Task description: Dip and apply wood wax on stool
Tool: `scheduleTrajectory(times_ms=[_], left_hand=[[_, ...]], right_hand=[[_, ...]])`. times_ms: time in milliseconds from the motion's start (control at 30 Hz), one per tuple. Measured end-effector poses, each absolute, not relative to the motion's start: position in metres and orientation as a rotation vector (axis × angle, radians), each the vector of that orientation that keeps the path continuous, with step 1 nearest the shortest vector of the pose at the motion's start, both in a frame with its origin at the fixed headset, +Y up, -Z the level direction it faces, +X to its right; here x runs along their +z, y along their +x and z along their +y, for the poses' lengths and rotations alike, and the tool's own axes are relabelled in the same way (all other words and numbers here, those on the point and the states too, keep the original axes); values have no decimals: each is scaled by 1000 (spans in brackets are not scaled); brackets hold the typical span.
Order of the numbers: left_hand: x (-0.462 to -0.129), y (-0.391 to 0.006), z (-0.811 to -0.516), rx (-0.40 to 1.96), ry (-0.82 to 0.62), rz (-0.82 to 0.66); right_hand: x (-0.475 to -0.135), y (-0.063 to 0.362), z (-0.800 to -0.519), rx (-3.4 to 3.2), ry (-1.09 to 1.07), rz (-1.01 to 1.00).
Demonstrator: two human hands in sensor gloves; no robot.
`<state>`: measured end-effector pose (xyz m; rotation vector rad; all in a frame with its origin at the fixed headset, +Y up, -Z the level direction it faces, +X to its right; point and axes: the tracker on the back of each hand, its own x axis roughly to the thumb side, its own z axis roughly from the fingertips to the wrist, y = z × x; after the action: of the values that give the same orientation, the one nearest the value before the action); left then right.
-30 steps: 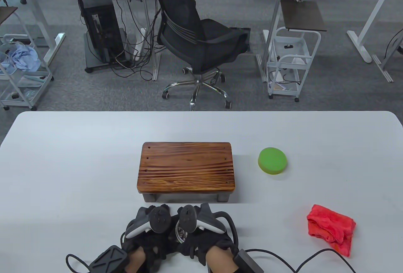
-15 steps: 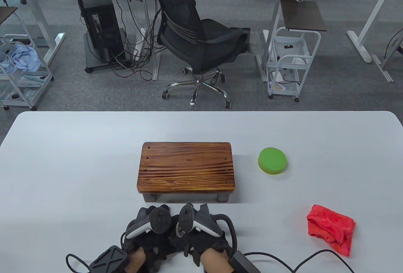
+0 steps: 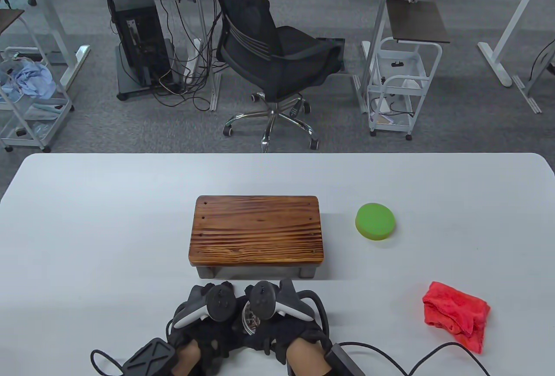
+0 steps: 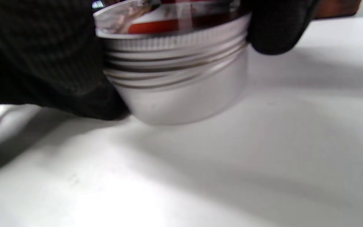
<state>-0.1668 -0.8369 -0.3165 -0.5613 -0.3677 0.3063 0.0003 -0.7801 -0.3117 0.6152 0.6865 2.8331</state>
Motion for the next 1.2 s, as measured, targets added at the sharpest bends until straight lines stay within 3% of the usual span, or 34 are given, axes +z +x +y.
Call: scheduleTrajectory(times_ms=[133,333,767,1000,1200], left_hand=[[-317,-167,-837,307,-563,-366],[-317,-167,-837,304,-563,-368],[-317,-167,-837,309,-562,-368],[-317,-167,-837,300,-561,-368],[-317,-165,-837,299,-561,-370]], right_hand=[[-308,1,-779,2851,611,685],[-309,-5,-782,2957,417,688],[-315,2,-781,2807,585,765],[-310,-2,-782,2973,341,698],[-312,-6,-784,2950,408,702]])
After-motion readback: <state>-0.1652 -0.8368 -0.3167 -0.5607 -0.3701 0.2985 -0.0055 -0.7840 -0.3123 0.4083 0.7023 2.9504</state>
